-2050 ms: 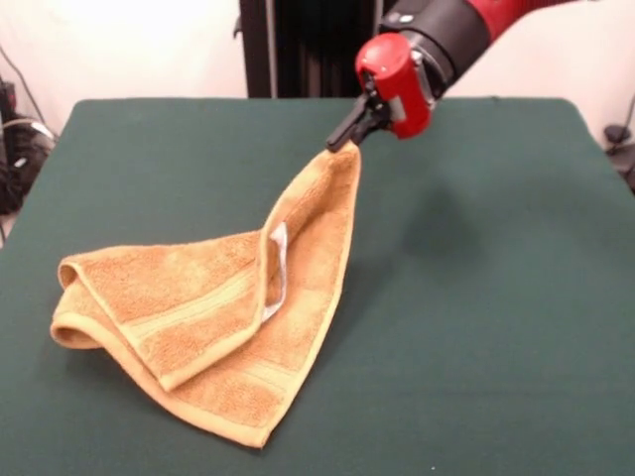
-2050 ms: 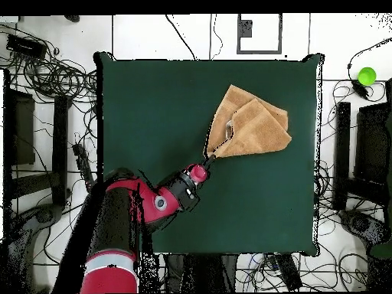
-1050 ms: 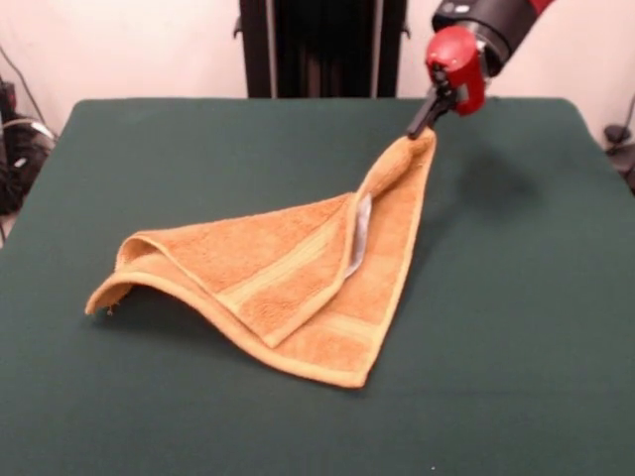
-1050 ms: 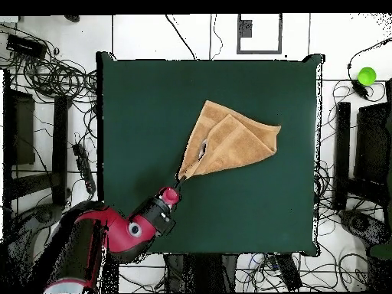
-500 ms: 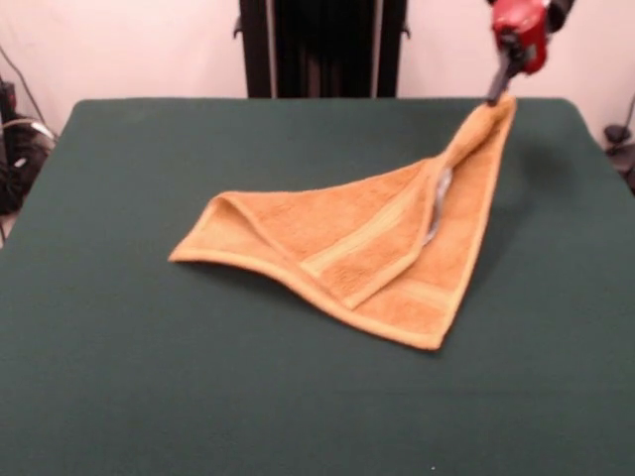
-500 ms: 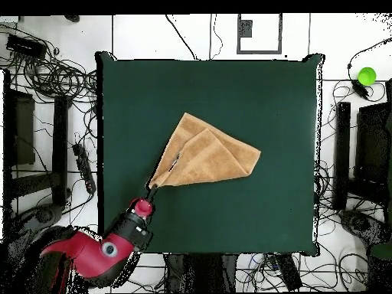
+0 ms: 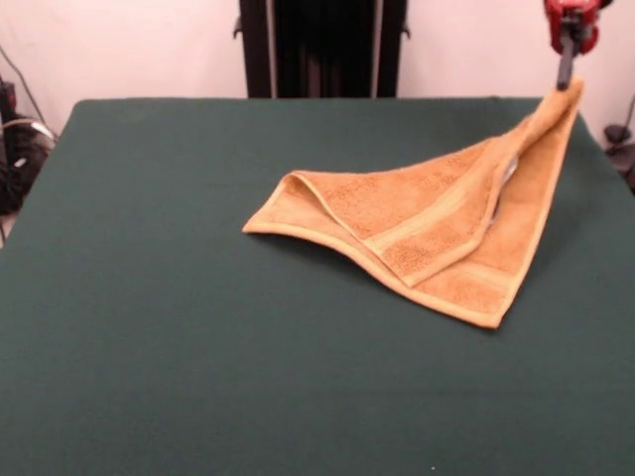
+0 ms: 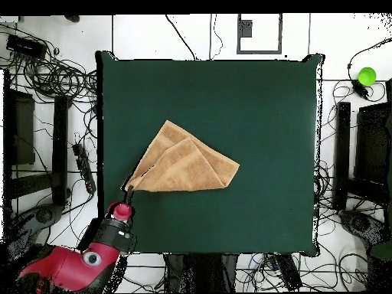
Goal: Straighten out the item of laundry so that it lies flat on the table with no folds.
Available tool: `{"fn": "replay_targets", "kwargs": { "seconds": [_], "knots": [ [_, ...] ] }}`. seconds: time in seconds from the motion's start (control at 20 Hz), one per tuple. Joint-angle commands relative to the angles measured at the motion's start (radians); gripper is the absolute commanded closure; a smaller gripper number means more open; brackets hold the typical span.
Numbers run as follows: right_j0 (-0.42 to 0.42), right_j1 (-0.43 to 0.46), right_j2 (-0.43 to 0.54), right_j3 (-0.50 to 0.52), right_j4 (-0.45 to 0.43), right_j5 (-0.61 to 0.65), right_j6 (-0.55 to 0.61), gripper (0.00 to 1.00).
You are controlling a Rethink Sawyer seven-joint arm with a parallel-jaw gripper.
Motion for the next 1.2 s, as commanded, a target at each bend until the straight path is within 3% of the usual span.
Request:
{"fn": "replay_targets", "kwargs": {
  "seconds": [0.05, 0.2, 0.25, 0.9, 1.0, 1.2],
  "knots": [
    [-0.011, 0.088, 0.126, 0.031, -0.127, -0.088, 0.487, 1.00],
    [-0.022, 0.091, 0.136, 0.028, -0.118, -0.090, 0.481, 1.00],
    [-0.023, 0.091, 0.139, 0.028, -0.120, -0.084, 0.481, 0.00],
    [-0.037, 0.078, 0.145, 0.032, -0.094, -0.110, 0.462, 0.00],
    [-0.024, 0.039, 0.137, 0.054, -0.111, -0.104, 0.471, 0.00],
    [-0.031, -0.093, 0.094, 0.108, -0.048, -0.157, 0.359, 0.00]
  ]
}}
